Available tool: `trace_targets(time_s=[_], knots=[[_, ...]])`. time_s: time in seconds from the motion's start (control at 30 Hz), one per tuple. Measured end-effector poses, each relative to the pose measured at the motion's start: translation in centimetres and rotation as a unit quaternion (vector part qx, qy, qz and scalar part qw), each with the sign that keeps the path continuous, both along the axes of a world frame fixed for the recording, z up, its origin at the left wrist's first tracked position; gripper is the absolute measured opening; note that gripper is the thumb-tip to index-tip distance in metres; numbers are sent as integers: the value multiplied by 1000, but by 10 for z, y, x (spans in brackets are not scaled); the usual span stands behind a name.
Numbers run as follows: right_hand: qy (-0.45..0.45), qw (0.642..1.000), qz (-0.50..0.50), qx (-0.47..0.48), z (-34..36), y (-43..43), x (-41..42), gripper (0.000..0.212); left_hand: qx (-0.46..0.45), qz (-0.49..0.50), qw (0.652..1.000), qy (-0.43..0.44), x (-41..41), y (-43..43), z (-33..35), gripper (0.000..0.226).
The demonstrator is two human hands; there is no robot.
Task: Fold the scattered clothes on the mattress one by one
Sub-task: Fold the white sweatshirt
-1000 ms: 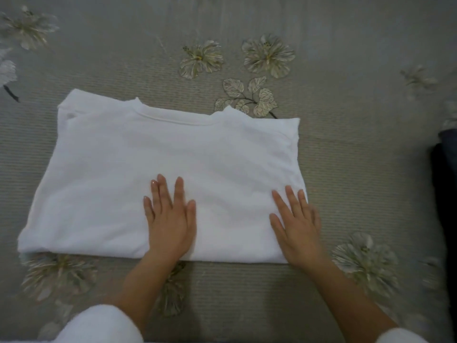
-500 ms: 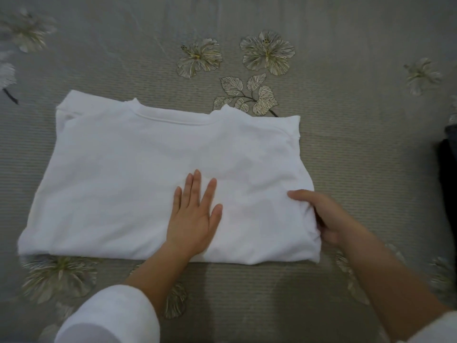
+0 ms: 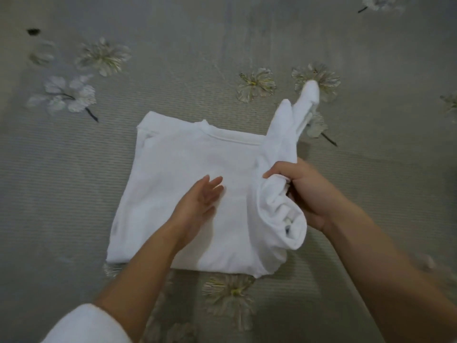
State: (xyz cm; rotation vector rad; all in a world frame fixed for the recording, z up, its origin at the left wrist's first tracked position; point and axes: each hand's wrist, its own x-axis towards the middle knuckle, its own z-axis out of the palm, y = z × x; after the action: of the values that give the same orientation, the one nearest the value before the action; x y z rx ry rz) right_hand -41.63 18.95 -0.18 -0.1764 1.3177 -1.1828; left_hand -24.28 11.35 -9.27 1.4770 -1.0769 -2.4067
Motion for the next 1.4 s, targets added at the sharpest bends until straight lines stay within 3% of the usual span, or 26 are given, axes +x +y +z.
trace_targets(time_s=[0.27,0.4,0.53,0.63,0.7,0.77,0.9,1.07,1.2,1.3,1.4], knots=[[55,996,63,29,-22,-87,121,34,71,108,991,42,111,-67,7,51],[141,983,113,36,-46,-116,164,57,86,136,986,52,144,-83,4,52],[169,956,226,79,-64,-123,185,51,68,124,990,-14,160,-90,1,50],[251,938,223,90,-75,-110,180,38,-1,47,994,-94,165,-87,1,39],[375,902,199,80,-80,-93,165,25,-93,-34,985,-142,166,-81,-1,36],[463,861,192,91,-81,-75,148,15,-154,-91,965,-190,163,-72,-6,55],[490,851,146,124,-75,-31,128,14,-204,-89,936,-272,165,-53,-17,89],[504,833,209,89,-69,30,133,52,-152,-14,949,-275,161,-35,-7,73],[608,747,227,146,-98,65,142,84,-129,-11,932,-338,158,-27,-5,81],[665,721,177,79,-110,73,143,62,-121,-4,930,-347,160,-23,-6,73],[698,694,175,18,-112,79,141,41,-118,35,942,-311,161,-20,-6,44]])
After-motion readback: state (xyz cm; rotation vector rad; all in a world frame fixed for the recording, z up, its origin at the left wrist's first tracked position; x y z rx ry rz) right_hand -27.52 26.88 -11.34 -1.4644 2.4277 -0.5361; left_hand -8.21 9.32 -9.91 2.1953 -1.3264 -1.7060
